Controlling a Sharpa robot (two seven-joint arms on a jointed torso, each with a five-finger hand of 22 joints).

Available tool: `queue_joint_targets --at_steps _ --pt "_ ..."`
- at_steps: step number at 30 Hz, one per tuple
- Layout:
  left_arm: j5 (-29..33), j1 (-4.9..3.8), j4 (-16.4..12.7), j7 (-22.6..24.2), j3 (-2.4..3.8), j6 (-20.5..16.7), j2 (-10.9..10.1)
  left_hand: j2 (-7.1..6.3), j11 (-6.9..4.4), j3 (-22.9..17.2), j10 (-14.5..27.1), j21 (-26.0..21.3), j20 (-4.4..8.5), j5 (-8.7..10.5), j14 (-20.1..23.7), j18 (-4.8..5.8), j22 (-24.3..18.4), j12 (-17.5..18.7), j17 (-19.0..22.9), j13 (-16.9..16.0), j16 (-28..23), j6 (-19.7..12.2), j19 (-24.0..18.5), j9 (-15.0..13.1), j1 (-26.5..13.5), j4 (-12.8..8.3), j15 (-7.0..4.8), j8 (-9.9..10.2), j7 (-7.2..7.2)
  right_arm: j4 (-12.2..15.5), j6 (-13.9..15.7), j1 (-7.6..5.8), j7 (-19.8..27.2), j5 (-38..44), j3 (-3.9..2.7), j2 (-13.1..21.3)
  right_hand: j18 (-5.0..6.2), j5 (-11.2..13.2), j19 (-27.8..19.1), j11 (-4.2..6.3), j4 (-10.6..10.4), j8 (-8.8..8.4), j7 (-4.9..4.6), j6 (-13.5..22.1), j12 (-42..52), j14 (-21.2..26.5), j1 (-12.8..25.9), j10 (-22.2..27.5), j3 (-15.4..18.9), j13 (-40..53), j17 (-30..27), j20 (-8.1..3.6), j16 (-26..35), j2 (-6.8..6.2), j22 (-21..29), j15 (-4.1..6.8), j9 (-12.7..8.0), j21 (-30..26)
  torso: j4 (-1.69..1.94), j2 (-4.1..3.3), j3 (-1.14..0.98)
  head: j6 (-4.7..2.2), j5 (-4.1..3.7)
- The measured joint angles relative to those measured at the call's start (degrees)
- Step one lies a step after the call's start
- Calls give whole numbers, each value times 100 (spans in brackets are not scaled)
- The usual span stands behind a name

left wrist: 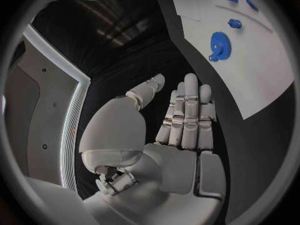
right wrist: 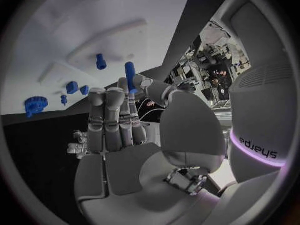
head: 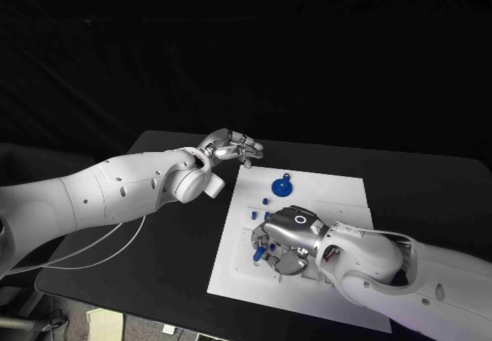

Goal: Assemble the parts on the task board

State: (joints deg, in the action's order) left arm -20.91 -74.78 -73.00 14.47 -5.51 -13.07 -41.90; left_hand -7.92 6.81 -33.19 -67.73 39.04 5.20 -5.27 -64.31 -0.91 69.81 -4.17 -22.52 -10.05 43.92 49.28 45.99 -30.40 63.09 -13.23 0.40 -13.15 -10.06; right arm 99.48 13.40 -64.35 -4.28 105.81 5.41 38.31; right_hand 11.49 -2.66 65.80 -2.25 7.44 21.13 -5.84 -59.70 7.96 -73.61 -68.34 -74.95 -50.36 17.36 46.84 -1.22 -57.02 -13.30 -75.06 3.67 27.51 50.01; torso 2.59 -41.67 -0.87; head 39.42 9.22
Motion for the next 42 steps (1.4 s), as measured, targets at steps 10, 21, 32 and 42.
queue_joint_targets --at_steps 10,21,32,42 --pt "1 0 5 0 0 3 4 0 0 0 0 0 -1 0 1 -48 -1 0 -10 5 0 0 0 0 0 0 1 0 0 -30 -57 35 5 62 10 -32 0 0 -2 0 17 1 0 1 0 -1 23 0 -16 10 0 2 0 -23 1 -1 0 25 -3 -1 -3 53 32" --pt "3 0 7 -1 0 5 5 0 -1 0 -1 0 -1 0 2 -60 4 0 -15 5 0 -21 0 -1 0 0 2 0 -21 -76 -106 65 13 79 25 -70 0 0 -9 0 32 1 5 16 0 -1 54 0 0 10 0 10 0 11 1 -2 0 26 -2 -1 -3 77 45" --pt "3 0 6 -1 0 8 1 0 -1 0 -1 -23 -2 0 2 -60 4 0 -21 4 0 -21 0 -1 0 0 2 0 -21 -121 -135 86 2 167 34 -91 1 1 -11 0 34 1 -2 24 -4 0 38 0 2 19 0 11 0 27 1 -2 0 25 1 0 -2 101 60" --pt "4 0 4 -2 0 10 0 0 -1 0 -1 -23 -2 0 2 -41 8 0 -26 9 0 -21 0 -1 0 0 2 0 -21 -111 -155 88 -21 300 35 -91 1 5 -18 0 55 6 13 28 -5 0 31 0 -9 18 0 19 0 33 1 -3 0 24 -3 2 -2 113 66"
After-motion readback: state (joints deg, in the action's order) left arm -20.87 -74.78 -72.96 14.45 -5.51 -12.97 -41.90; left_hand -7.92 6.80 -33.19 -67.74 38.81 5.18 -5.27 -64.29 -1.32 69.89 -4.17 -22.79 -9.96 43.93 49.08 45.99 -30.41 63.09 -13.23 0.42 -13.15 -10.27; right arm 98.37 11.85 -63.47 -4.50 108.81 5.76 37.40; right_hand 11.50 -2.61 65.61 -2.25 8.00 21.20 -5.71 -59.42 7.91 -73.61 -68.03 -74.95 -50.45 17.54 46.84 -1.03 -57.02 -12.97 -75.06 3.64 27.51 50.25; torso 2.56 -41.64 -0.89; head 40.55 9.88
